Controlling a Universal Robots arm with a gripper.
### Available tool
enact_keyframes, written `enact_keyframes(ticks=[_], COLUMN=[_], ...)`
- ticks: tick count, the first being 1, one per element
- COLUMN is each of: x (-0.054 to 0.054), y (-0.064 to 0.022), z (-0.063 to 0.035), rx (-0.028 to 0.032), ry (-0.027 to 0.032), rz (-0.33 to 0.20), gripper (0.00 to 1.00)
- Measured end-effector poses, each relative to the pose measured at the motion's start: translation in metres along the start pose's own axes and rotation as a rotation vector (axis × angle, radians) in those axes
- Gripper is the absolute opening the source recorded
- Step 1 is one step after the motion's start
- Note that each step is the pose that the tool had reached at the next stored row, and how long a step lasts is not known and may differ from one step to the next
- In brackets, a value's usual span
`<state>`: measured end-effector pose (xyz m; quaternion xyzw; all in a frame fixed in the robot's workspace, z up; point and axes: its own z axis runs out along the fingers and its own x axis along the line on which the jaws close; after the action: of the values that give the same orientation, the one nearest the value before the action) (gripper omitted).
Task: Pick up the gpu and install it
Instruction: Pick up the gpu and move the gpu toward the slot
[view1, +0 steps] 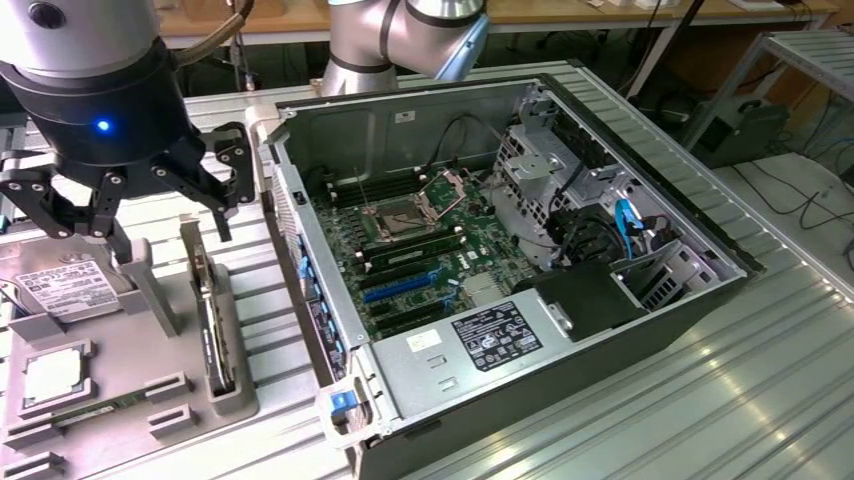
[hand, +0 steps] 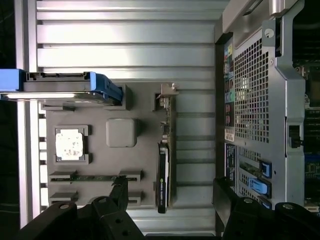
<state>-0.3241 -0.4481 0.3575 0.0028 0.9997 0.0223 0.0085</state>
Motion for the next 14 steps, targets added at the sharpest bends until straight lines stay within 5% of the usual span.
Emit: enact_keyframes(ticks=[14], x=[0.000], y=[-0.0024], z=[0.0151], rx=[-0.0003], ry=[0.0007], rz=[-0.016], gripper=[0.78])
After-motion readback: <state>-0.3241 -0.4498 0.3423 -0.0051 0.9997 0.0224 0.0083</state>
